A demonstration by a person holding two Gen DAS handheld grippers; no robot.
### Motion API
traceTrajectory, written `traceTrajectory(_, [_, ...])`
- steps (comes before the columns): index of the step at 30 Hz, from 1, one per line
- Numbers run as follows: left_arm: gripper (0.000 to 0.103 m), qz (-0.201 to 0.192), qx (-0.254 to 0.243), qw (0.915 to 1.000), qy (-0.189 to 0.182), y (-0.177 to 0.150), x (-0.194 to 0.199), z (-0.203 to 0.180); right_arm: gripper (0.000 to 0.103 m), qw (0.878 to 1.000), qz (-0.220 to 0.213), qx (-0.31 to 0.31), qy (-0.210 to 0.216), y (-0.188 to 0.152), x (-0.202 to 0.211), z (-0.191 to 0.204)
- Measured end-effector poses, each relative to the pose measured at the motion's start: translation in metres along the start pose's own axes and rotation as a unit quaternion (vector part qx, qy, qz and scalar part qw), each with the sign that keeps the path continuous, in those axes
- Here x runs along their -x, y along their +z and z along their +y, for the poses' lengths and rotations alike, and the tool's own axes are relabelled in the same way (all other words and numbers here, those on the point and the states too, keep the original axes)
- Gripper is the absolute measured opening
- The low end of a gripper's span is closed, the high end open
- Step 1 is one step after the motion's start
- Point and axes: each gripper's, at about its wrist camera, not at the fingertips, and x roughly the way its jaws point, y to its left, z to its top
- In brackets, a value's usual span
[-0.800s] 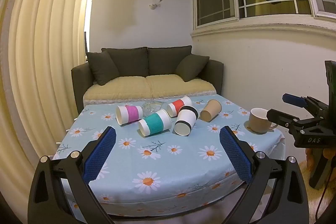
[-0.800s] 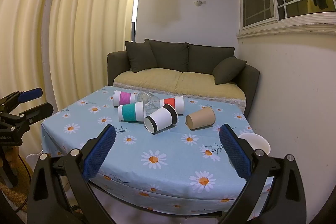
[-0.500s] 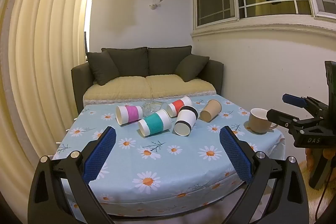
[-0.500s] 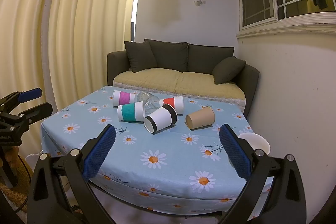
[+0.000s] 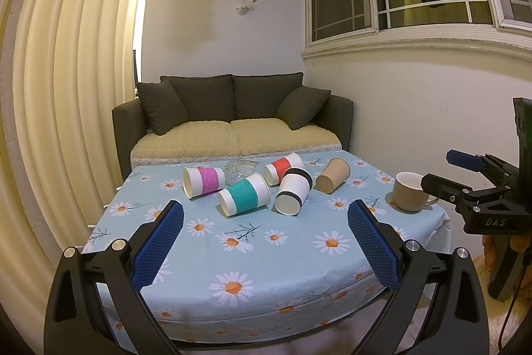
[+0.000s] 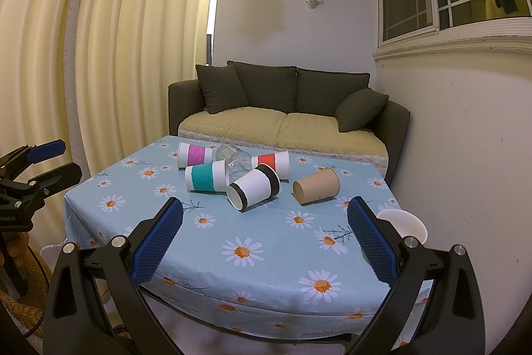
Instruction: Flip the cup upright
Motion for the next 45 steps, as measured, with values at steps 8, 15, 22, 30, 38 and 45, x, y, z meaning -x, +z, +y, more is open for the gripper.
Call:
traceTrajectory(8, [0.097, -0.001, -0.001, 1.0, -0.001, -0.0008, 0.0017, -0.0037, 0.098, 1.0, 0.002, -0.001, 0.001, 0.0, -0.0001, -0.0004])
traceTrajectory(15, [0.097, 0.0, -0.001, 1.0, -0.002, -0.0003, 0.0015, -0.0035, 0.098, 1.0, 0.002, -0.002, 0.001, 0.0004, 0.001, -0.0003])
traceTrajectory(22, [0.097, 0.0, -0.001, 1.0, -0.002, 0.0007, 0.0019, -0.0037, 0.098, 1.0, 0.003, 0.0, 0.001, -0.0012, 0.0008, 0.0008])
traceTrajectory(30, [0.097, 0.001, -0.001, 1.0, -0.002, 0.0013, 0.0017, -0.0057, 0.098, 1.0, 0.003, -0.001, 0.0, -0.0021, 0.0013, -0.0005])
traceTrajectory(38, [0.097, 0.001, 0.0, 1.0, -0.002, 0.0015, 0.0023, -0.0071, 0.098, 1.0, 0.004, -0.001, 0.001, -0.0038, -0.0007, -0.0001])
traceTrajectory(45, [0.097, 0.002, 0.001, 1.0, -0.002, 0.0006, 0.0014, -0.0068, 0.098, 1.0, 0.004, -0.002, 0.001, -0.0039, -0.0012, 0.0])
